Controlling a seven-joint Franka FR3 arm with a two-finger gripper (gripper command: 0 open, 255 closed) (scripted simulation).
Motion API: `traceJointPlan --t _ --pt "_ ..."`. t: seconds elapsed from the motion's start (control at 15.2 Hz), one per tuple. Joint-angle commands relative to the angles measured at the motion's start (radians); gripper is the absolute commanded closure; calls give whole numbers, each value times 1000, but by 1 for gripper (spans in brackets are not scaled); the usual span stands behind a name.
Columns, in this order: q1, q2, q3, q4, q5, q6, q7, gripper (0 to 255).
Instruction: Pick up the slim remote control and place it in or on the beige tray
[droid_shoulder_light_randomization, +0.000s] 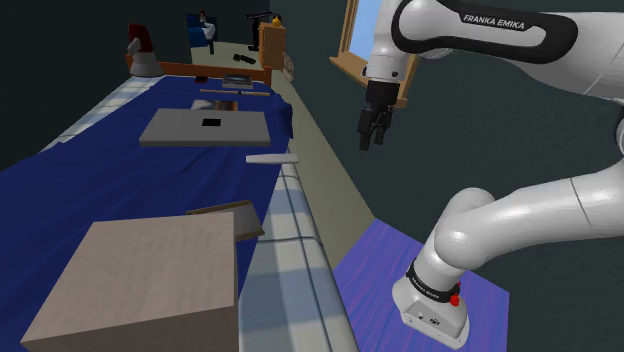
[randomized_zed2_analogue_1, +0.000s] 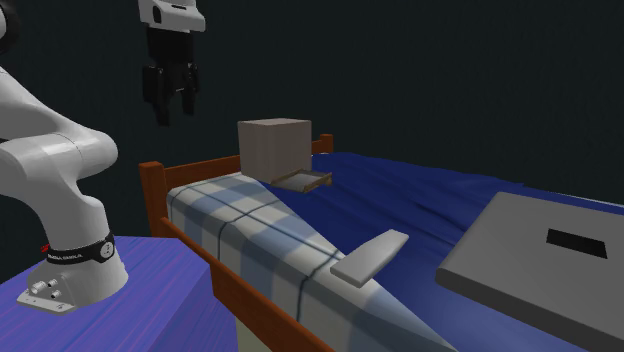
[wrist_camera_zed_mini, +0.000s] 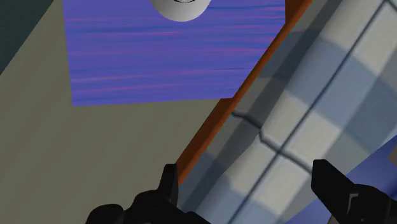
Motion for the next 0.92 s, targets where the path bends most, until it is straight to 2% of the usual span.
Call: traceJointPlan --t 0.0,0.46,0.86 --pt "0 0 0 0 0 0 0 0" --pt "33 199 -75 19 -72 199 -223 0" --pt "62 402 -124 91 -95 352 -402 0"
